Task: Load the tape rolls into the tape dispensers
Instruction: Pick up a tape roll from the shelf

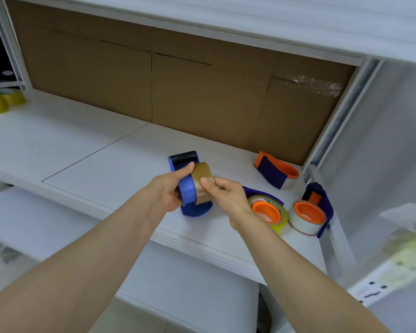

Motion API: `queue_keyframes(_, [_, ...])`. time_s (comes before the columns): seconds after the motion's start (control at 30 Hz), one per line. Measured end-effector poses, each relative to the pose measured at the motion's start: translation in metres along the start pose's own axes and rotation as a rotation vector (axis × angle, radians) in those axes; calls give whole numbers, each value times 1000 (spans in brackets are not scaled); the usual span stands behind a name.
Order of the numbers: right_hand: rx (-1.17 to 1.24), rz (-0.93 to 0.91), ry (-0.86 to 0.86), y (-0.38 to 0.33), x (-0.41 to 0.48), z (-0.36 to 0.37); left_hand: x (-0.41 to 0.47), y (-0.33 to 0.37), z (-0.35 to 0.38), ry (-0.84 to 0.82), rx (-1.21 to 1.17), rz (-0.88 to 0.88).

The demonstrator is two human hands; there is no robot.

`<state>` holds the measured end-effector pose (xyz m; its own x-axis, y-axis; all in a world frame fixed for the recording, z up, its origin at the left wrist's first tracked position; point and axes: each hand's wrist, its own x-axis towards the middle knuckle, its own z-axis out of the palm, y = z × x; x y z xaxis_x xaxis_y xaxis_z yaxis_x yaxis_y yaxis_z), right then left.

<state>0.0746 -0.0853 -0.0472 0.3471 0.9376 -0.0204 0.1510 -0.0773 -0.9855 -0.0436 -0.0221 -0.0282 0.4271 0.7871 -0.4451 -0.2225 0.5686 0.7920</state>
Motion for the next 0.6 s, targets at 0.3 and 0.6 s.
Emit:
queue_keyframes(0.3, [199,189,189,-8,6,-38,2,4,-21,135,82,100])
queue_keyframes(0.6, [25,-82,272,-13,0,-38,7,-7,14,262,1759,644])
